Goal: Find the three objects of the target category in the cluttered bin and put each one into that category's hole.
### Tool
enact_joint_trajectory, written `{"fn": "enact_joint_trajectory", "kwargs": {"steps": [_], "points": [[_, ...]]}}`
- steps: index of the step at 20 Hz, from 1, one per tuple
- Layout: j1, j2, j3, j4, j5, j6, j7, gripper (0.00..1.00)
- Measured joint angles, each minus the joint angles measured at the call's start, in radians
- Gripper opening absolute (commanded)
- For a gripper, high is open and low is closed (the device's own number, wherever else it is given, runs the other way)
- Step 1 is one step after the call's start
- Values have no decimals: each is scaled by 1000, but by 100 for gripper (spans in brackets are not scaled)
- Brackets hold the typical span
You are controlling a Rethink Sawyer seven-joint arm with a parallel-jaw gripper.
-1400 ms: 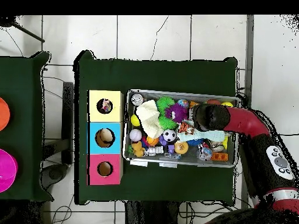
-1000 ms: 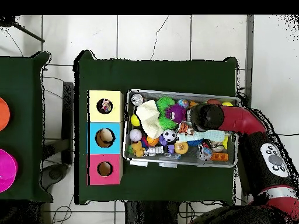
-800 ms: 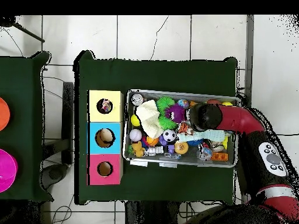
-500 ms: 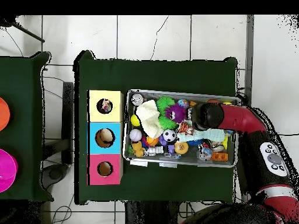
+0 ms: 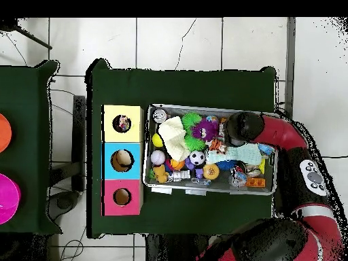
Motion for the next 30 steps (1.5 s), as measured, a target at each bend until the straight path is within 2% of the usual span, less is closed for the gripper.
{"fn": "enact_joint_trajectory", "kwargs": {"steps": [7,12,20,25,30], "points": [[19,-22,-14,-9,15,39,0,0],[48,-100,-47,41,37,52,0,0],[129,-248,-101,114,183,132,2,0],[184,-287,-133,114,233,164,2,0],[213,-291,-156,105,242,173,2,0]]}}
